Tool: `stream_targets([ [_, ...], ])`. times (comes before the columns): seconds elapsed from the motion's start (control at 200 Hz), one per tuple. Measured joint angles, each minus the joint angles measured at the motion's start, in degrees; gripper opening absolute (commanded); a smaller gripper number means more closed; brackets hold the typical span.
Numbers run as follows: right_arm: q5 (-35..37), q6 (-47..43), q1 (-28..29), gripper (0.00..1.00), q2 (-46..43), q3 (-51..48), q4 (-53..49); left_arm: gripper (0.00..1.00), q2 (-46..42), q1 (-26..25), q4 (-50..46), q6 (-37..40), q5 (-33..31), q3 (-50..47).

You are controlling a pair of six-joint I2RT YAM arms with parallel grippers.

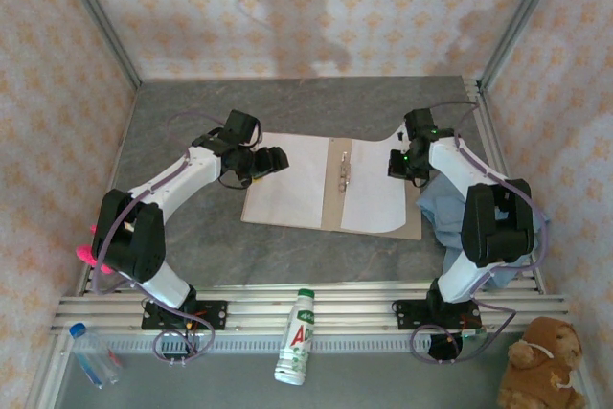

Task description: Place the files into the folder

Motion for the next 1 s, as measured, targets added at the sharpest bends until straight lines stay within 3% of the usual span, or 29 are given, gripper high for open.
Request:
stream_targets([
  [1.001, 0.33, -5.33, 0.00, 0.00, 3.10, 2.08, 0.50, 0.76, -0.59, 0.00, -0.31, 0.37, 0.02, -0.22],
])
